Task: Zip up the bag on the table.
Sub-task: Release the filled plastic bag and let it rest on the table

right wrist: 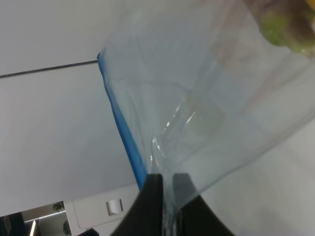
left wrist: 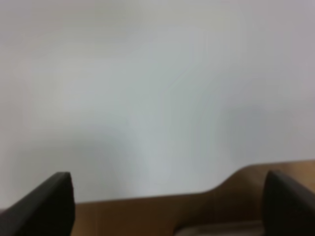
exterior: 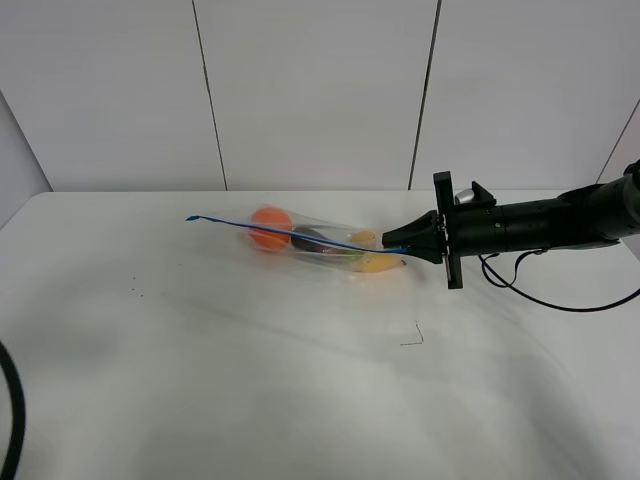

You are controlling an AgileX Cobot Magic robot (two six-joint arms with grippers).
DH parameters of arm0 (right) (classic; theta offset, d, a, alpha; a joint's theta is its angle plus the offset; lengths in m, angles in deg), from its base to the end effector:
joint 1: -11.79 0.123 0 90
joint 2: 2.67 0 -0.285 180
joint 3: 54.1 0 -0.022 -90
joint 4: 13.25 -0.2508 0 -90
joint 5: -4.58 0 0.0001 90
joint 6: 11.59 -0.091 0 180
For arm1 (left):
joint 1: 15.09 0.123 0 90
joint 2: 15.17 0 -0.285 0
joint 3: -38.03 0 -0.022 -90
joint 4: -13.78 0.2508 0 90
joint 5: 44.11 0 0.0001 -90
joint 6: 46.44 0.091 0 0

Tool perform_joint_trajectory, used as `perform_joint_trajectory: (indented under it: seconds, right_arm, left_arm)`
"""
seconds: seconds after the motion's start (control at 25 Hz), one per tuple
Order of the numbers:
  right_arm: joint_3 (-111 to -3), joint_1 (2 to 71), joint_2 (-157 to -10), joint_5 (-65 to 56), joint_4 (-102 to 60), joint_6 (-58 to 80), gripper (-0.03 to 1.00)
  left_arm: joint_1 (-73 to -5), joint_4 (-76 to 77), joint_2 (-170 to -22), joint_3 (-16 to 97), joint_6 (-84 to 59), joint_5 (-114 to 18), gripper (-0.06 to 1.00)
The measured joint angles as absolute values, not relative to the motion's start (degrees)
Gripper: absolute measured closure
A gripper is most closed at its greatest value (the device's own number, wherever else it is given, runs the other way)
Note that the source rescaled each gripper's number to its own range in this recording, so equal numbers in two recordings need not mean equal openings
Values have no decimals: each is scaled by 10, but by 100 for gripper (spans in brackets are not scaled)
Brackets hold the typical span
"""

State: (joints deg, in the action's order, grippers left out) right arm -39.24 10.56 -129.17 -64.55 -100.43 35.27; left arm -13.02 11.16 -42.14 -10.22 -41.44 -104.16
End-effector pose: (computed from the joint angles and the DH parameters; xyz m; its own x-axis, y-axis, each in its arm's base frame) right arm 0.3620 0.0772 0.1421 -0.9729 0.2283 0.0365 0.1040 0.2911 0.9510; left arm 0.0469 -0.0019 0.2729 -0.7087 0.0388 -0.7044 0.0375 0.9991 0.0173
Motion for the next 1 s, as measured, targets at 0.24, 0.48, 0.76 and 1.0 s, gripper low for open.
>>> perform_joint_trajectory:
  seconds: [0.24,0.48,0.76,1.0]
  right_arm:
    - [-392,106,-1292,-646,-1004,353,97]
    - [-392,106,-1292,-646,-1004,353,97]
    - [-392,106,-1292,-646,-1004,353,97]
    - [-392,106,-1292,-646,-1004,353,97]
  left_arm:
    - [-152,112,-350,-102,-414,-1042,-5]
    - [-177,112,-321,-103,-414,-1043,-5]
    - [-177,112,-249,-105,-414,-1042,-5]
    - [-177,112,-226,-105,-413,-1044,-5]
